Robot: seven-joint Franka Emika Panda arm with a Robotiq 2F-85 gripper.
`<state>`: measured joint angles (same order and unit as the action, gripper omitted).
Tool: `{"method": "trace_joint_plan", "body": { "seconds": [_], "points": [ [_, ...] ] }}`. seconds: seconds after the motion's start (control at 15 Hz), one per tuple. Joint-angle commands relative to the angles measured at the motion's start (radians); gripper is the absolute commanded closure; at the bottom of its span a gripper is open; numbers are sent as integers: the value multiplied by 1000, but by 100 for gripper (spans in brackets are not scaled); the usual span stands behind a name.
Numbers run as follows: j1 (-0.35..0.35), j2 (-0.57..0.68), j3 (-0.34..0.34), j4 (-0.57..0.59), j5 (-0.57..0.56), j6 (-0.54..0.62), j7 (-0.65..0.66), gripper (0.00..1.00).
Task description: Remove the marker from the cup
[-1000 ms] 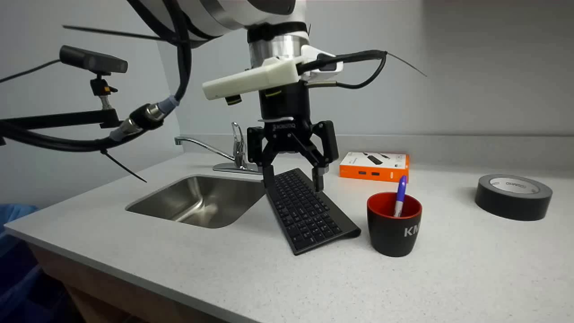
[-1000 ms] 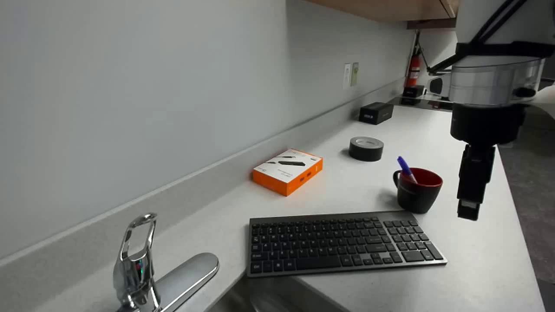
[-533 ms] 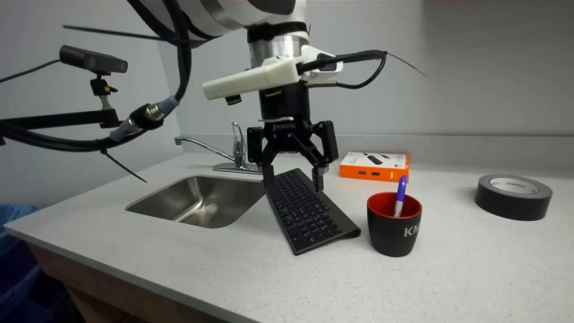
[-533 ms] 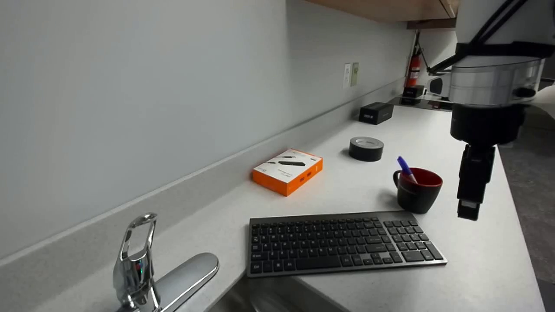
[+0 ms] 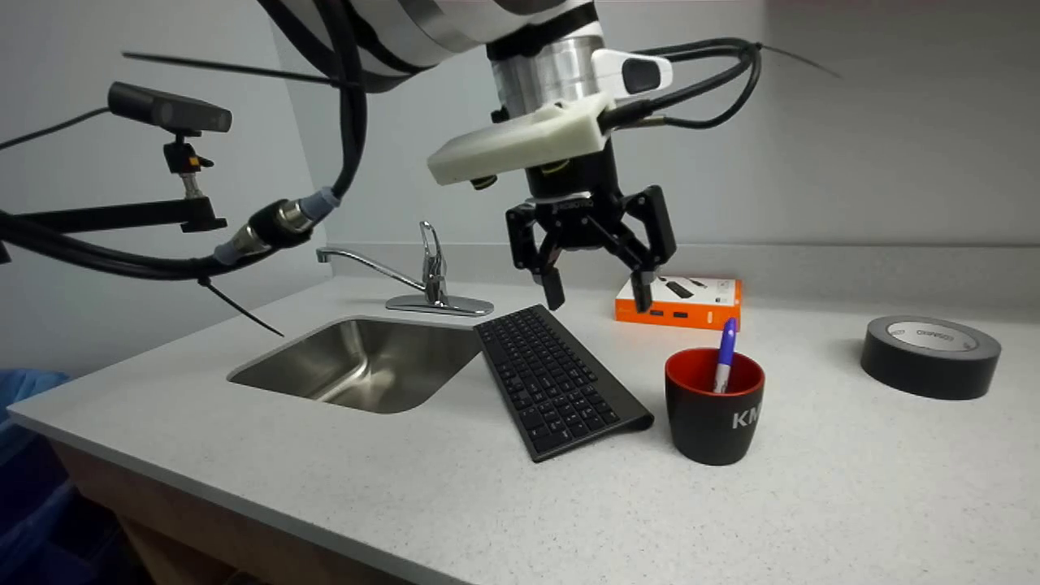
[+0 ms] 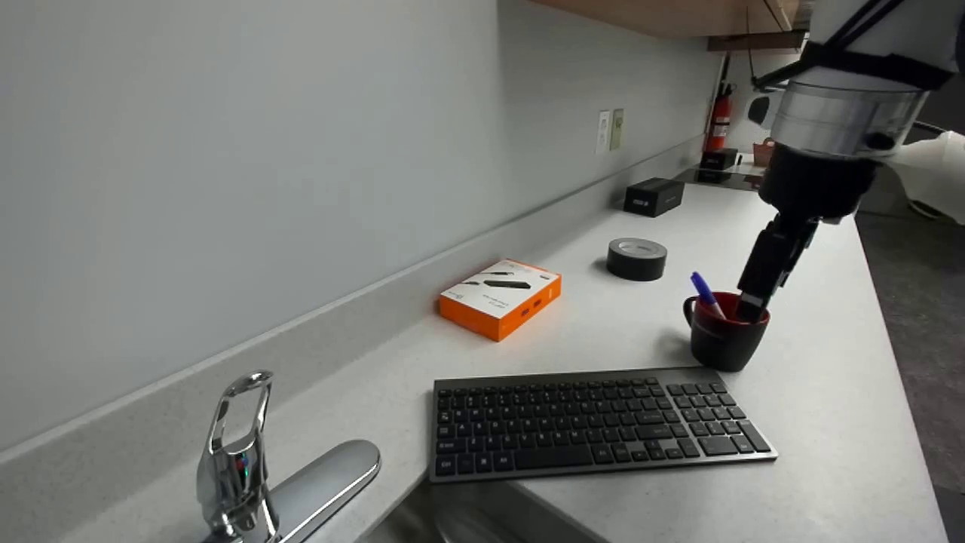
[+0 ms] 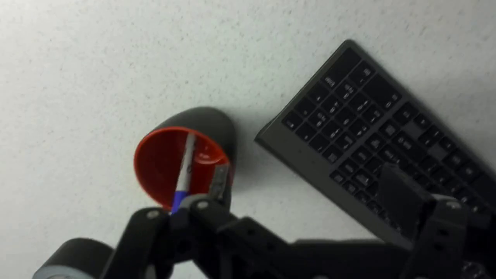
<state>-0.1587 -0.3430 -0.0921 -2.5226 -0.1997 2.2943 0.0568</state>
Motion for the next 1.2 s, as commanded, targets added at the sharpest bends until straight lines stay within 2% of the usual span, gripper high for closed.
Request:
{"method": "trace_joint_plan", "body": {
  "seconds": [0.0, 0.2, 0.27, 0.4, 0.73, 1.13],
  "points": [
    [-80, 2, -22, -20, -85, 175, 80, 0],
    [-155, 47, -36, 1, -137, 293, 154, 0],
    [-171, 61, -38, 11, -140, 289, 168, 0],
    [-153, 34, -46, 1, -103, 246, 110, 0],
    [-162, 53, -53, 6, -104, 246, 118, 0],
    [-187, 172, -17, 20, -237, 401, 251, 0]
  ]
}}
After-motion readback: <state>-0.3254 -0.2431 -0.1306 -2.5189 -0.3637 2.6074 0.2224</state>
